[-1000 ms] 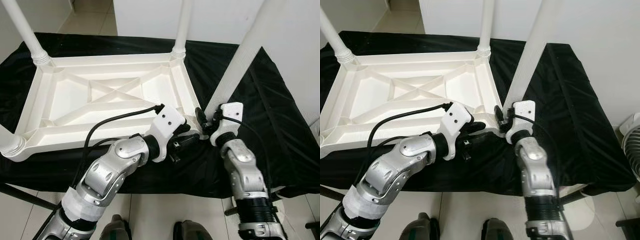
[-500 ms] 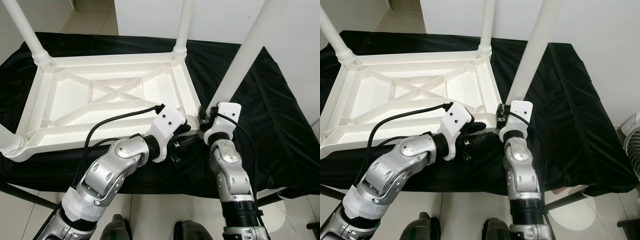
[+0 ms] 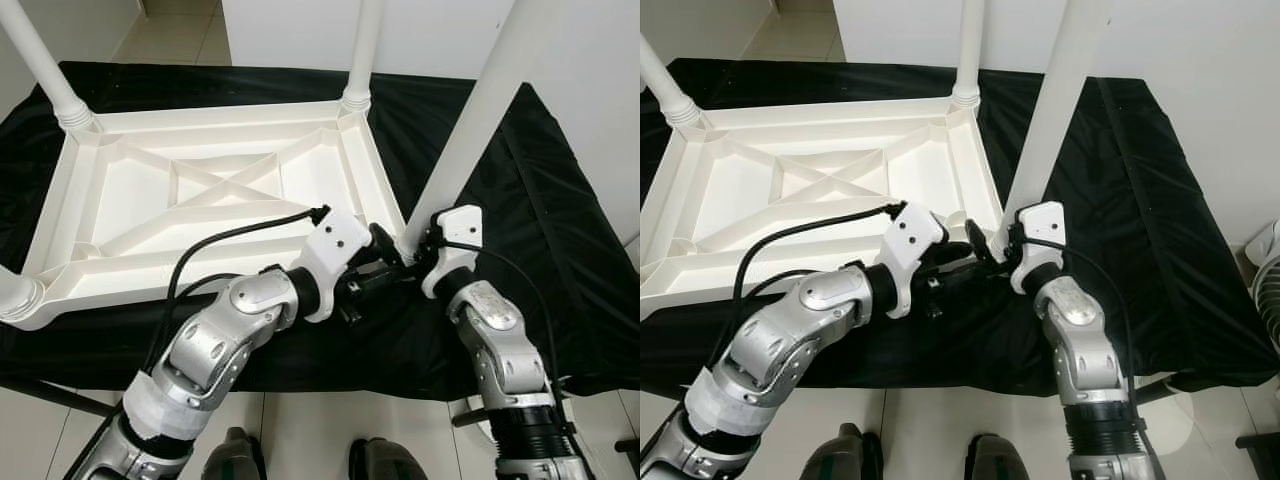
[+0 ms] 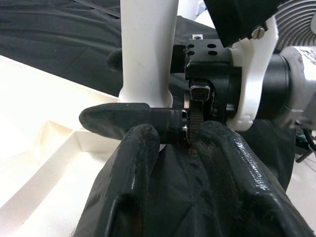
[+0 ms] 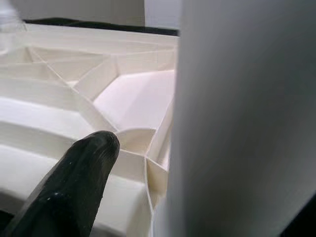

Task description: Building children table

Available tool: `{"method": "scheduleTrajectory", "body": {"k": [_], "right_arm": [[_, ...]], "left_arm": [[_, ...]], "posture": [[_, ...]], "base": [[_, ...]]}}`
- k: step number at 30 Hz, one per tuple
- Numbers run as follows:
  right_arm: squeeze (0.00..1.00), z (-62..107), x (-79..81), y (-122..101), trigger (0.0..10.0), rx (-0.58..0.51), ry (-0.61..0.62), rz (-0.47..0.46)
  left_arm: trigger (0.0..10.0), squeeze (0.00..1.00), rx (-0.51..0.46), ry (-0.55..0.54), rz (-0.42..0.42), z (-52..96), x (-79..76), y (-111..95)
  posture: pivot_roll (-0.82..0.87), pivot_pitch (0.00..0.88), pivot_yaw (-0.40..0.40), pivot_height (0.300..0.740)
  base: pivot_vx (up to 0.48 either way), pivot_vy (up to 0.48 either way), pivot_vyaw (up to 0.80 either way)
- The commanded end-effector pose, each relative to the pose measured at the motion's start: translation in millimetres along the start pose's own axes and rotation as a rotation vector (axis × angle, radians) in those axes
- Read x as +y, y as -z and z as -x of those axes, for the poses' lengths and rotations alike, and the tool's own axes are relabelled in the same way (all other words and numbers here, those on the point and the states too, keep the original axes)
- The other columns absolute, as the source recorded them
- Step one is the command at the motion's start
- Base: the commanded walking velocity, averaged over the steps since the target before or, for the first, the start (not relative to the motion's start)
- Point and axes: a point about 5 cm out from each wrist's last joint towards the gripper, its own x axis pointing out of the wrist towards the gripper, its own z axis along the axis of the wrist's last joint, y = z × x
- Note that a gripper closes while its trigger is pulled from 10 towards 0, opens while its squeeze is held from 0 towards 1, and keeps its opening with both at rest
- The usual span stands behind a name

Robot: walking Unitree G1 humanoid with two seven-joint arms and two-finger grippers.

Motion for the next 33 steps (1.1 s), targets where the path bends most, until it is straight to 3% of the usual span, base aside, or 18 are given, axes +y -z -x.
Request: {"method": "scheduleTrajectory", "body": {"k": [1, 7, 15, 16, 17, 18, 26, 33], "right_arm": [[0.00, 0.0, 2.4, 1.5, 10.0, 0.013, -0.089, 0.023], [0.00, 2.2, -1.8, 3.8, 10.0, 0.026, -0.173, 0.038], [0.00, 2.4, -14.4, 11.9, 10.0, 0.050, -0.163, 0.060], [0.00, 2.0, -17.4, 14.3, 2.1, 0.063, -0.131, 0.041], [0.00, 2.0, -17.4, 14.3, 2.1, 0.063, -0.131, 0.041], [0.00, 2.1, -17.4, 16.0, 0.0, 0.069, -0.122, 0.030], [0.00, 2.3, -11.8, 19.2, 0.0, 0.068, -0.064, -0.018], [0.00, -4.7, -16.8, 21.5, 0.0, 0.085, 0.147, -0.043]], "left_arm": [[10.0, 0.00, 0.015, 0.019, -0.001, 0.8, -2.1, 1.2], [10.0, 0.00, 0.018, 0.016, -0.001, 1.4, -1.5, 1.4], [10.0, 0.00, 0.021, 0.017, -0.002, 1.5, -1.0, 1.4], [10.0, 0.00, 0.022, 0.017, -0.003, 1.6, -0.9, 1.4], [10.0, 0.00, 0.022, 0.017, -0.003, 1.6, -0.9, 1.4], [10.0, 0.00, 0.023, 0.016, -0.003, 1.7, -0.8, 1.4], [10.0, 0.00, 0.025, 0.015, 0.000, 2.7, -1.5, 2.0], [10.0, 0.00, 0.026, 0.035, 0.002, 0.7, -5.4, 3.4]], "posture": [[-0.02, 0.099, 0.029, 0.740], [-0.01, 0.100, 0.028, 0.740], [-0.01, 0.102, 0.032, 0.740], [-0.01, 0.102, 0.030, 0.740], [-0.01, 0.102, 0.030, 0.740], [-0.01, 0.103, 0.028, 0.740], [-0.01, 0.104, 0.028, 0.740], [-0.01, 0.088, 0.033, 0.740]], "base": [[0.000, 0.000, 0.00], [0.000, 0.000, 0.00], [0.000, 0.000, 0.00], [0.000, 0.000, 0.00], [0.000, 0.000, 0.00], [0.000, 0.000, 0.00], [0.000, 0.000, 0.00], [0.000, 0.000, 0.00]]}}
